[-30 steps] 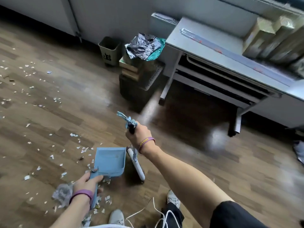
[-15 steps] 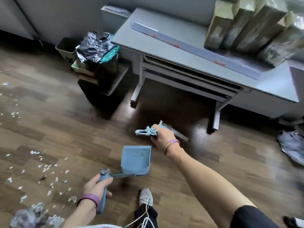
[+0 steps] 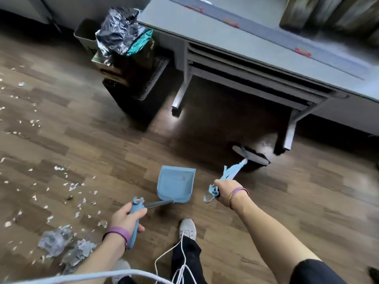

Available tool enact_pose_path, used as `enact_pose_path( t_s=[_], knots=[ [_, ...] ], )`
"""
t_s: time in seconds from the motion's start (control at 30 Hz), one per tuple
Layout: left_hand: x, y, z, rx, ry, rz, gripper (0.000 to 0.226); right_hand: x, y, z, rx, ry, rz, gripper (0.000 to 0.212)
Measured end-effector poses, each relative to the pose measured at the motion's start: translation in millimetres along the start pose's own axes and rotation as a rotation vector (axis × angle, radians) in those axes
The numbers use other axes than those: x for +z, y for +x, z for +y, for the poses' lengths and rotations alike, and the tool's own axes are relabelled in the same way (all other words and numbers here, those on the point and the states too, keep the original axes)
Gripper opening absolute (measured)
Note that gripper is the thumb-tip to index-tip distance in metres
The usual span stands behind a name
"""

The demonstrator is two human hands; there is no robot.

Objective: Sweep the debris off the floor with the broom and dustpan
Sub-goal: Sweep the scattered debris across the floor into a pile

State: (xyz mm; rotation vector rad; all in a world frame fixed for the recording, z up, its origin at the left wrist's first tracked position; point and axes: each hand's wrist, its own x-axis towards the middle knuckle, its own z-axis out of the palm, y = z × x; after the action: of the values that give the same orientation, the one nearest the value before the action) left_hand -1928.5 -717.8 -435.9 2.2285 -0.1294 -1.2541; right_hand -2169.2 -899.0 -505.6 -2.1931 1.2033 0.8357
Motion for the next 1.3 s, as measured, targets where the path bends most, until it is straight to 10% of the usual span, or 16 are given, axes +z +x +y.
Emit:
enact_pose_path(
  t_s=[0.97, 1.3],
  knots=[
    [-476, 1, -342, -0.25, -0.564, 0.329, 0.03, 122, -88, -784, -0.414, 0.466, 0.065, 0.025],
    [-557, -20, -396, -0.32, -0.836, 0.55, 0.035, 104, -118, -881, -0.5, 0.448, 0.143, 0.025]
  ],
)
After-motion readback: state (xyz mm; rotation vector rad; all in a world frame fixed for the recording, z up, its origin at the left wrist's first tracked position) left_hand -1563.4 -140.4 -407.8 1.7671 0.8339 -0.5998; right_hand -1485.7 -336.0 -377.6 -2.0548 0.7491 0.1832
